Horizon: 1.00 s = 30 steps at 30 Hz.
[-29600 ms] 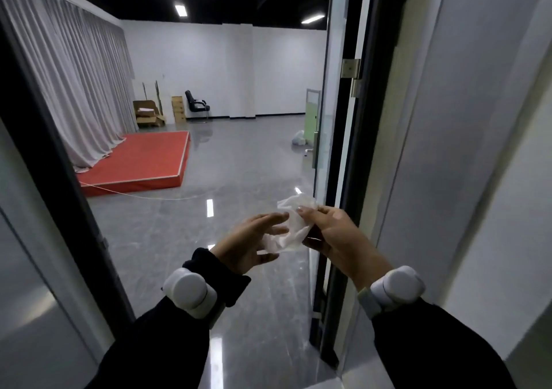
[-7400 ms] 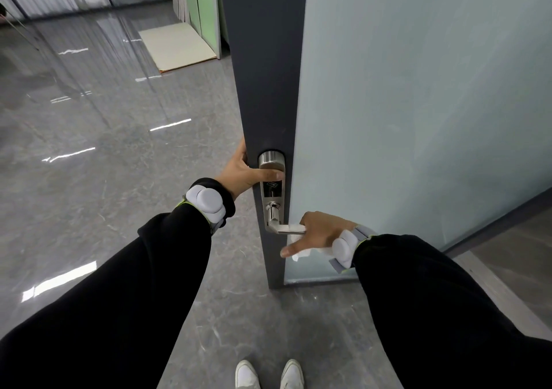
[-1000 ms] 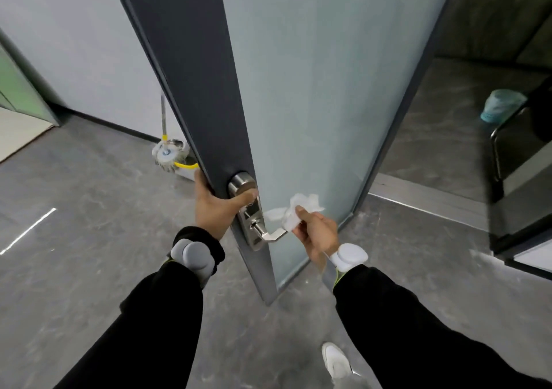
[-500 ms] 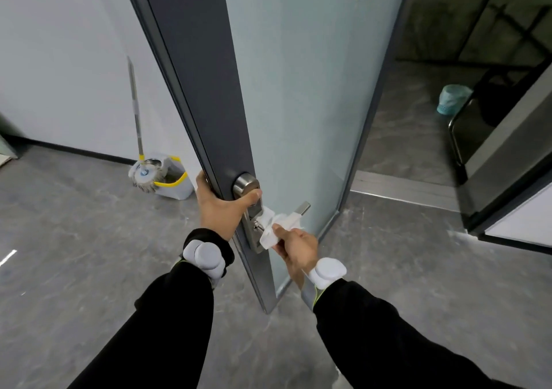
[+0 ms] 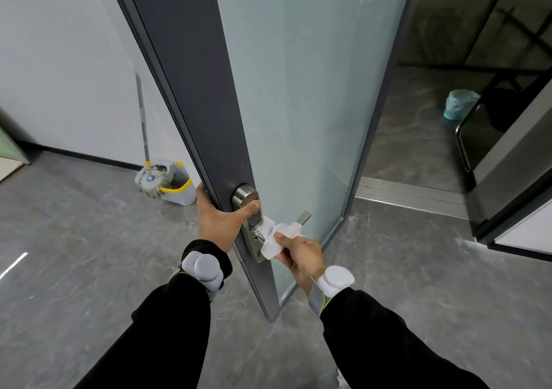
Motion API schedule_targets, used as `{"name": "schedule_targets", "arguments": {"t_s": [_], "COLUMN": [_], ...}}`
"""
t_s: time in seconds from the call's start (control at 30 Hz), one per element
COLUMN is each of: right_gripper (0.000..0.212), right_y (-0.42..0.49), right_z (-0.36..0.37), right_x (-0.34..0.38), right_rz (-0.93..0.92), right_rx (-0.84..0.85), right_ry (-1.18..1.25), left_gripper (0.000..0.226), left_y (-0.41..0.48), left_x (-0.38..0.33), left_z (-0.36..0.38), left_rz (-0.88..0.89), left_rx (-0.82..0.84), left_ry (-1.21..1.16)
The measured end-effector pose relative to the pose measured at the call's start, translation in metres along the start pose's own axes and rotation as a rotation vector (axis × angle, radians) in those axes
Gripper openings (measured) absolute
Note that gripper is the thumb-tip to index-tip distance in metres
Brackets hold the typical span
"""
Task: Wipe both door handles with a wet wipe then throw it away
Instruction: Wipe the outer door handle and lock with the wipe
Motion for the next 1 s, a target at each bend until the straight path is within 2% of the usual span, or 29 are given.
{"name": "schedule_targets", "arguments": {"t_s": [0.13, 0.3, 0.63, 1.0], "right_gripper": [0.03, 0.015, 0.012, 0.012], "right_y": [0.007, 0.016, 0.034, 0.037], "right_z": [-0.004, -0.011, -0.019, -0.021], "right_x": [0.006, 0.019, 0.042, 0.052], "right_rz": [0.02, 0.052, 0.079, 0.072], "right_rx": [0.021, 0.028, -0.017, -0.059], "right_ry": [0.007, 0.031, 0.04, 0.025], "left_gripper": [0.088, 0.088, 0.082, 0.088], "left_y": [-0.001, -0.002, -0.003, -0.001], "left_x": [0.0, -0.002, -0.003, 0.002], "left_z": [0.001, 0.001, 0.003, 0.001], "left_rz": [-0.012, -0.026, -0.049, -0.055], "left_rx": [-0.003, -0.024, -0.034, -0.012], "left_ry": [0.0, 0.005, -0.006, -0.016]}}
Point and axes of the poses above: each hand's wrist, its own y-axis towards the middle knuckle, its own z-axis out of the palm, x = y × z, the point moved 2 cm from there along y, towards the middle knuckle, and after that the axes turned 1 degree about x, right-handed, at the moved point
